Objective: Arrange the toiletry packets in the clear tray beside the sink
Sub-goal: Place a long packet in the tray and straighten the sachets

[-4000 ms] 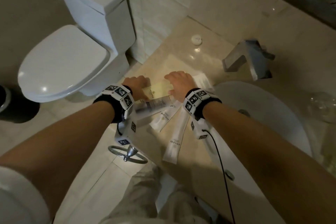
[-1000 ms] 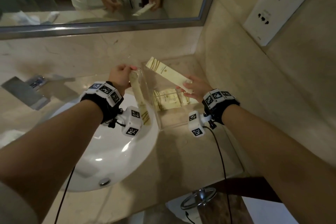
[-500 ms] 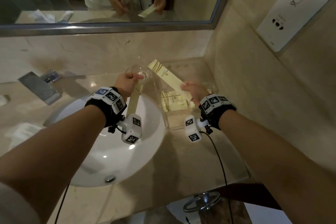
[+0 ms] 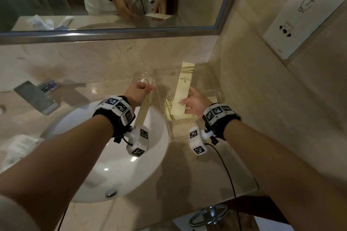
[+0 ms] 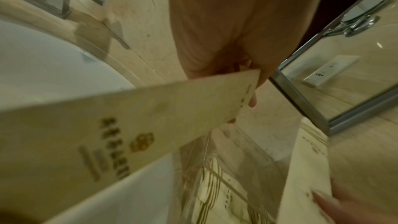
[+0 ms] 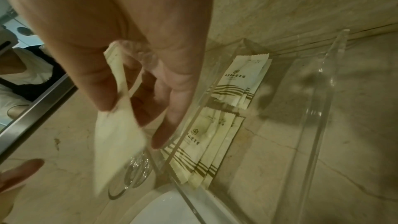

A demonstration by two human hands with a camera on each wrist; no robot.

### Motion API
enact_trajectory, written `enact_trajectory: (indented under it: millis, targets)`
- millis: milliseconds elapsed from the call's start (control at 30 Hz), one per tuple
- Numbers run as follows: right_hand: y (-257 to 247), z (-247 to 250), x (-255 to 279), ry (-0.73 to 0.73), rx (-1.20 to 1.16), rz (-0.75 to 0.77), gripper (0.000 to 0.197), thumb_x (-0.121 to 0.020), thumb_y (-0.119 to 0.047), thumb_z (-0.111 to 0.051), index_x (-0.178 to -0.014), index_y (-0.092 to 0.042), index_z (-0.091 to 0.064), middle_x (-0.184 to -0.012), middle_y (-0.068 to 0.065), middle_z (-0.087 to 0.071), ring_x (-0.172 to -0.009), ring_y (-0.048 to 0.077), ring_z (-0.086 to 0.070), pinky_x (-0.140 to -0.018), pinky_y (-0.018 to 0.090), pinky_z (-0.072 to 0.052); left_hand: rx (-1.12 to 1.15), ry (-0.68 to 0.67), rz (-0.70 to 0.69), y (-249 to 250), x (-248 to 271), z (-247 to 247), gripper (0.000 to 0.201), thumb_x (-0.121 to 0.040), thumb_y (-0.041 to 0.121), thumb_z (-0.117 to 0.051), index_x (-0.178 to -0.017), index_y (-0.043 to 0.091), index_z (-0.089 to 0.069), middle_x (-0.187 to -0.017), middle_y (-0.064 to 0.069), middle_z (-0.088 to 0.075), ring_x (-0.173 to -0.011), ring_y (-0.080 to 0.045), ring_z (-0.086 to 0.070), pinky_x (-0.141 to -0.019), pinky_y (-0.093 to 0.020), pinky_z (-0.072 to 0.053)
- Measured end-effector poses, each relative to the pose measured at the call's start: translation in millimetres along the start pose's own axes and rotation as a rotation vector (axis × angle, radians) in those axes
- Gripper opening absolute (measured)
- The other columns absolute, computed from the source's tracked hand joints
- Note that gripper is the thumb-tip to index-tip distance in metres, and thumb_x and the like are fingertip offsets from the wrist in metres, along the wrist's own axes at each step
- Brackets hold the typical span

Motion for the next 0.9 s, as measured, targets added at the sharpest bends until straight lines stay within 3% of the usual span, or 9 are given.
enact_trajectory:
  millis: [133, 233, 300, 367, 500, 600, 667, 733, 900]
  targets:
    - [7.7, 5.9, -3.8, -0.044, 0.005, -0.074, 0.036, -0.091, 0.005, -0.047, -0.127, 0.002, -0.049, -0.134, 0.028, -0.049, -0.122, 0.043, -0.049, -0.092, 0.056, -0.047, -0.022, -0.009, -0.004, 2.8, -1.8, -1.1, 0.034, -0.095, 0.004, -0.042, -0.073, 0.019, -0.063, -0.069, -0.007, -0.05, -0.056, -0.021, -0.049, -0.061, -0.033, -0.049]
    - [8.5, 9.6, -1.1, -0.065, 0.031, -0.073, 0.036, -0.093, 0.003, -0.047, -0.129, 0.004, -0.048, -0.128, 0.028, -0.053, -0.101, 0.034, -0.059, -0.068, 0.037, -0.056, -0.019, 0.0, 0.007, 5.3, -3.3, -2.3, 0.027, -0.094, 0.004, -0.043, -0.08, 0.017, -0.062, -0.076, -0.01, -0.053, -0.061, -0.022, -0.05, -0.071, -0.038, -0.051]
    - [8.0, 12.8, 0.8, -0.118, 0.084, -0.058, 0.038, -0.094, 0.001, -0.045, -0.132, 0.004, -0.044, -0.105, 0.019, -0.062, -0.08, 0.023, -0.061, -0.059, 0.029, -0.053, -0.029, 0.009, 0.0, 7.5, -3.0, -4.4, 0.018, -0.094, 0.007, -0.047, -0.097, 0.012, -0.064, -0.089, -0.013, -0.054, -0.071, -0.025, -0.053, -0.084, -0.046, -0.051]
    - [8.6, 17.9, 3.2, -0.17, 0.138, -0.045, 0.036, -0.096, -0.002, -0.044, -0.131, 0.002, -0.045, -0.087, 0.009, -0.061, -0.065, 0.014, -0.062, -0.058, 0.025, -0.051, -0.045, 0.021, 0.004, 7.9, -3.8, -5.9, 0.026, -0.093, 0.011, -0.05, -0.117, 0.007, -0.06, -0.1, -0.014, -0.053, -0.086, -0.027, -0.054, -0.092, -0.05, -0.05]
    - [11.9, 29.3, 4.5, -0.196, 0.209, -0.004, 0.022, -0.095, -0.008, -0.05, -0.117, -0.008, -0.055, -0.078, 0.004, -0.06, -0.05, 0.004, -0.057, -0.054, 0.019, -0.047, -0.036, 0.042, 0.022, 9.3, -5.0, -7.9, 0.035, -0.092, 0.012, -0.053, -0.127, 0.007, -0.053, -0.104, -0.013, -0.054, -0.094, -0.027, -0.056, -0.094, -0.051, -0.05]
    - [13.7, 34.5, 3.2, -0.206, 0.213, 0.0, 0.014, -0.094, -0.009, -0.051, -0.106, -0.012, -0.059, -0.078, 0.002, -0.057, -0.049, 0.004, -0.055, -0.051, 0.018, -0.046, -0.041, 0.011, 0.022, 9.5, -5.1, -10.9, 0.028, -0.094, 0.008, -0.05, -0.119, -0.001, -0.058, -0.098, -0.013, -0.057, -0.091, -0.026, -0.055, -0.095, -0.047, -0.049]
    - [13.2, 38.0, 3.0, -0.208, 0.21, -0.005, 0.013, -0.094, -0.008, -0.051, -0.1, -0.014, -0.061, -0.077, 0.002, -0.055, -0.048, 0.004, -0.054, -0.048, 0.017, -0.045, -0.062, -0.005, 0.035, 7.3, -5.5, -12.3, 0.016, -0.093, 0.008, -0.051, -0.098, 0.002, -0.065, -0.082, -0.008, -0.058, -0.08, -0.026, -0.056, -0.093, -0.049, -0.049]
    - [13.4, 41.0, 2.4, -0.215, 0.221, -0.023, 0.013, -0.094, -0.009, -0.051, -0.102, -0.013, -0.061, -0.078, 0.002, -0.056, -0.047, 0.004, -0.054, -0.047, 0.016, -0.045, -0.081, -0.01, 0.068, 3.6, -6.7, -11.6, 0.02, -0.091, 0.009, -0.054, -0.074, 0.014, -0.062, -0.071, -0.005, -0.055, -0.066, -0.023, -0.055, -0.089, -0.05, -0.052]
    - [10.9, 56.2, 1.4, -0.056, 0.145, -0.059, 0.024, -0.092, -0.007, -0.054, -0.116, -0.005, -0.055, -0.083, 0.007, -0.057, -0.063, 0.012, -0.053, -0.06, 0.021, -0.048, -0.179, -0.073, 0.095, 1.6, -5.3, -15.9, 0.024, -0.092, 0.008, -0.053, -0.068, 0.014, -0.055, -0.069, -0.006, -0.052, -0.061, -0.023, -0.054, -0.082, -0.048, -0.053]
Point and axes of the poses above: each hand's wrist, its own x-axis away from the middle knuckle, its own z-axis out of the back of the hand, y = z × x, the point moved 3 cm from there along -x, towards the middle knuckle
